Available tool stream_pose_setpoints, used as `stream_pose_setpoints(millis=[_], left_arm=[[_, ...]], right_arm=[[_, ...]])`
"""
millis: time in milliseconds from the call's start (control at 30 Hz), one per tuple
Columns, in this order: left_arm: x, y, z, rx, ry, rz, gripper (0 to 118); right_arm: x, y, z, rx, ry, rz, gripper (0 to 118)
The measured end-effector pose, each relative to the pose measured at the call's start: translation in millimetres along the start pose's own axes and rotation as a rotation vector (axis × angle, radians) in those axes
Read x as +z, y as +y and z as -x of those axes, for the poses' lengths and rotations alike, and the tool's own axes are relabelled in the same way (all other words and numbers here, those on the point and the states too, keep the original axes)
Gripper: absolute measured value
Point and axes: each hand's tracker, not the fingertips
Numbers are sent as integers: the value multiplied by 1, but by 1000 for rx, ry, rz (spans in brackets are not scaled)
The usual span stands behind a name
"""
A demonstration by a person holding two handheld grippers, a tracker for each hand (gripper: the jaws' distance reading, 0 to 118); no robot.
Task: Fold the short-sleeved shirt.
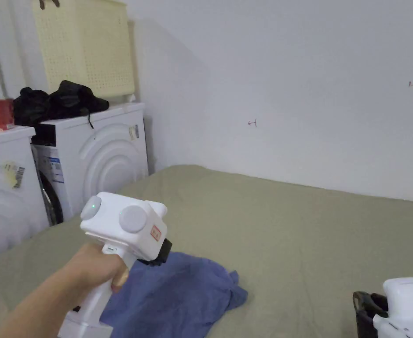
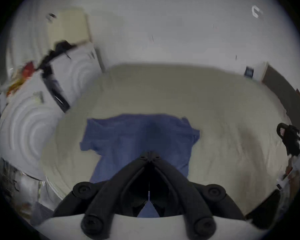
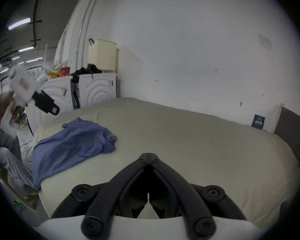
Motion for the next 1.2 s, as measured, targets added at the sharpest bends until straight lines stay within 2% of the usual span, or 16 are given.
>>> stream_pose_setpoints(millis=[67,133,167,233,267,433,467,500,533,567,600,667,800,900,1033,1200], left_arm=[[-40,22,12,116,-108,197,0],[-78,29,14,105,-139,246,2],[-92,30,11,78,-121,260,26],[-119,27,8,95,-103,299,111],[-135,22,8,105,-115,339,118],[-158,-12,9,143,-127,321,77],[-160,-7,5,120,-90,301,71],[-153,-8,7,93,-110,257,52],[-145,-7,10,88,-132,246,11],[-136,-4,13,99,-125,237,0],[-124,0,11,99,-83,204,0],[-104,3,16,147,-128,167,0],[-75,11,8,107,-132,109,0],[-47,20,-8,132,-216,23,0],[-15,46,-60,15,-268,-33,0],[9,89,-163,-92,-381,-75,0]], right_arm=[[-8,-12,-7,-21,-11,41,0],[-17,-21,-13,-36,-5,75,0],[-21,-25,-15,-43,-4,95,0],[-26,-28,-18,-43,0,111,0],[-28,-30,-20,-46,11,118,0],[-28,-37,-19,-27,52,151,0],[-26,-38,-18,-14,50,159,0],[-24,-39,-18,-3,47,161,0],[-21,-40,-18,0,44,162,0],[-17,-40,-18,-1,45,163,0],[-13,-40,-18,3,44,162,0],[-7,-39,-19,9,37,164,0],[12,-38,-27,16,29,155,0],[27,-39,-42,0,15,156,0],[51,-43,-72,-26,-64,171,0],[96,-53,-131,-132,-189,177,0]])
